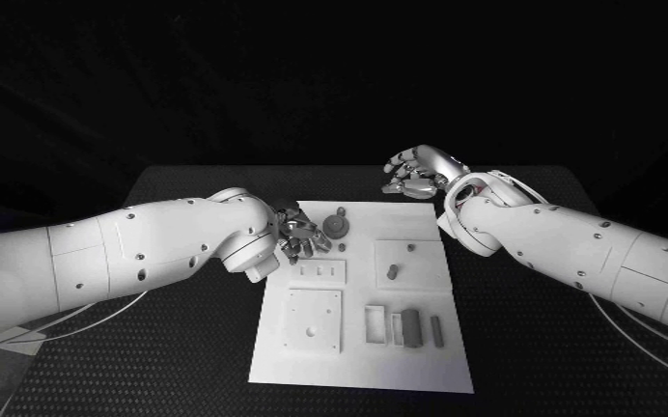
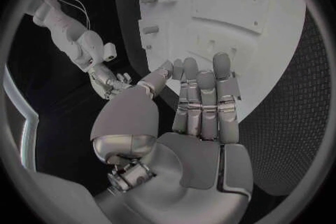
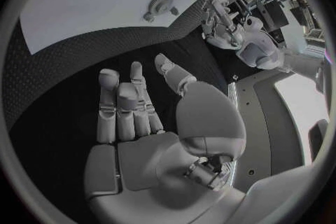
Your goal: Assemble the parts on the task board
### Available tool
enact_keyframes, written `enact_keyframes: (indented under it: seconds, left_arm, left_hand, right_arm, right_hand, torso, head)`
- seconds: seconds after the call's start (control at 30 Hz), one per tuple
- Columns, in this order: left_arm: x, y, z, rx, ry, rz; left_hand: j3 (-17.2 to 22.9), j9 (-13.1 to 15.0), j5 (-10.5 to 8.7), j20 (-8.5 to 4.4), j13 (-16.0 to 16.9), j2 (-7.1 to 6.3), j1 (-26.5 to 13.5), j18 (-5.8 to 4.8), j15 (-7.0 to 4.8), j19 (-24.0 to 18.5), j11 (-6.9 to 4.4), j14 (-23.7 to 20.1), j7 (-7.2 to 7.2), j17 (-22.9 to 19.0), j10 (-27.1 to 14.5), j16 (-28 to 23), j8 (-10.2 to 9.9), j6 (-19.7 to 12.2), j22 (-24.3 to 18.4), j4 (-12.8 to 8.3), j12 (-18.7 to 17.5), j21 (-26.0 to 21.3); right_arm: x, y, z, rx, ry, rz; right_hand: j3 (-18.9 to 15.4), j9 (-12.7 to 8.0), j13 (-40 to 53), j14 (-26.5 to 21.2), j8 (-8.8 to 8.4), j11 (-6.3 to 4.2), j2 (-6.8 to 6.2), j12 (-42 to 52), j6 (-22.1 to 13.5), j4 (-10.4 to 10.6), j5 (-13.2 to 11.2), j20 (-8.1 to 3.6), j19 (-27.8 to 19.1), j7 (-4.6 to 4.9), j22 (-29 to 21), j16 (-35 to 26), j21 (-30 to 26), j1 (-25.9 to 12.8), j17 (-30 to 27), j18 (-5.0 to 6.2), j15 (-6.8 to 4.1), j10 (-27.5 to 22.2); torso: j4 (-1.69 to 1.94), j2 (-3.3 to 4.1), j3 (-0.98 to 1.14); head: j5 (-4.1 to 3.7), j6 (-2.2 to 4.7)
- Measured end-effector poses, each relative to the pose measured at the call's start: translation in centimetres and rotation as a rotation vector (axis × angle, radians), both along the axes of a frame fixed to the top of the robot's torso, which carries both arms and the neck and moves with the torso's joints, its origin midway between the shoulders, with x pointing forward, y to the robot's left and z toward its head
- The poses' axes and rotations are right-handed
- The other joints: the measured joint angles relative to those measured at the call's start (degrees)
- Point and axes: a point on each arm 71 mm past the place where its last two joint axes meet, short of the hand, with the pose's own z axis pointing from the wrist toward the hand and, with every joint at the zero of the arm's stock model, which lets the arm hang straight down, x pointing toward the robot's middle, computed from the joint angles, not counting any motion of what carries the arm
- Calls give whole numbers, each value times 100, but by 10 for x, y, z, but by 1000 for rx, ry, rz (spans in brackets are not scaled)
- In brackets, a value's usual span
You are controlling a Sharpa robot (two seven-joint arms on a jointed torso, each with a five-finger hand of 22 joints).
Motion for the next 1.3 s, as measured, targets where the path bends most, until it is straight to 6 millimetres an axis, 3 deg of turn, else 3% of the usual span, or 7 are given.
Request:
enact_keyframes:
  seconds: [0.43,0.87,1.1,1.3]
  left_arm:
    - [2,-2,-15,84,16,-8]
    - [-1,2,-34,116,52,-10]
    - [-2,0,-36,121,58,-20]
    - [-2,0,-38,126,59,-24]
  left_hand:
    - [-41,0,19,-53,31,-22,-22,-1,-63,72,-49,20,-38,-47,49,180,0,38,126,98,149,42]
    - [-106,0,13,-105,84,-18,-26,-1,-99,162,-81,24,-62,-104,81,476,0,62,318,179,377,132]
    - [-185,1,67,-133,98,127,-175,-1,-137,191,-101,23,-72,-177,100,646,0,72,320,50,496,164]
    - [-168,2,128,-145,105,150,-225,-1,-145,206,-124,16,-84,-208,83,714,0,84,320,0,565,185]
  right_arm:
    - [1,4,2,12,0,6]
    - [1,4,2,14,3,8]
    - [1,4,2,13,5,10]
    - [0,5,2,14,7,15]
  right_hand:
    - [0,-5,5,0,0,-1,0,0,5,0,0,10,-9,22,0,0,0,45,-1,0,0,0]
    - [-32,-10,4,0,0,-11,0,-22,-3,0,0,19,-18,28,5,0,-21,45,-1,0,0,-9]
    - [-32,-13,4,-15,0,-11,0,-22,-8,0,0,21,-19,32,4,0,-21,45,-1,0,14,-9]
    - [-32,-16,3,-15,0,-11,0,-22,-15,0,0,30,-28,38,4,0,-21,45,-1,0,14,-9]
  torso:
    - [-12,-81,28]
    - [-13,-82,22]
    - [-10,-81,21]
    - [-3,-86,21]
  head:
    - [32,-115]
    - [19,-200]
    - [4,-243]
    - [2,-263]
